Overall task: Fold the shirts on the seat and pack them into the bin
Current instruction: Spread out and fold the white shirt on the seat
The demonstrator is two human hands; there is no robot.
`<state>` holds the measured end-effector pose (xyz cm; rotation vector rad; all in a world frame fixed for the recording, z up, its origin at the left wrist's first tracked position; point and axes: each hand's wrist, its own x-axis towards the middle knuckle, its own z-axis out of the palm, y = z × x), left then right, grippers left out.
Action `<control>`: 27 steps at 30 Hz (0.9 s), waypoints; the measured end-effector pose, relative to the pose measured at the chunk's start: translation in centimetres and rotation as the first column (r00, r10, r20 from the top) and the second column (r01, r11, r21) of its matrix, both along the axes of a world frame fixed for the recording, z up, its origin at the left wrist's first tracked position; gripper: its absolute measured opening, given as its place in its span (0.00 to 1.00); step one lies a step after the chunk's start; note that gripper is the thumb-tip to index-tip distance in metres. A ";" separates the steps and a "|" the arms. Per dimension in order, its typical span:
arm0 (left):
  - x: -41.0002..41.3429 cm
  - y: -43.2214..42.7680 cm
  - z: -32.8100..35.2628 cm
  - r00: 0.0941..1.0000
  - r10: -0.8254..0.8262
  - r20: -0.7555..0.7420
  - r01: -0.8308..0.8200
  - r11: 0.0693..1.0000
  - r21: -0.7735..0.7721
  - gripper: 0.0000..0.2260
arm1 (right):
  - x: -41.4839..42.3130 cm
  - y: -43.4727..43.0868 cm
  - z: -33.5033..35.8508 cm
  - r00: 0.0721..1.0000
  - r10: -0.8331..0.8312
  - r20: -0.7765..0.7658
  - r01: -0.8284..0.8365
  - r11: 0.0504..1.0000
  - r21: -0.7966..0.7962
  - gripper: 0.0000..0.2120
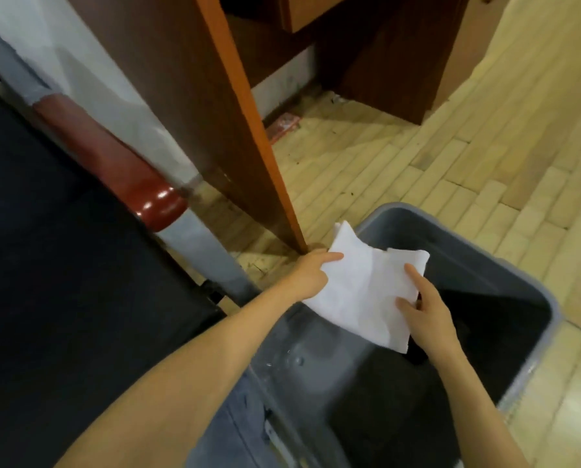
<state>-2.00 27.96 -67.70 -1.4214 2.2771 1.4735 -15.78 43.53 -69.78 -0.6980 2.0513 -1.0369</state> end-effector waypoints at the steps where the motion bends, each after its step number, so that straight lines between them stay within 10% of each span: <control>1: -1.2 0.2 -1.3 1.000 -0.007 0.000 0.007 1.000 0.020 0.28 | -0.7 0.4 -1.1 0.999 -0.036 0.019 0.035 0.999 0.021 0.27; 15: -9.4 0.0 -10.1 0.998 -0.050 0.049 0.042 0.989 0.142 0.22 | -5.1 2.0 -10.5 0.930 -0.356 0.089 0.335 0.922 0.195 0.29; 27: -6.8 -0.5 -9.7 0.989 -0.072 0.128 0.066 0.997 0.048 0.23 | -6.0 -0.1 -11.5 0.997 -0.073 0.009 0.065 0.937 0.344 0.28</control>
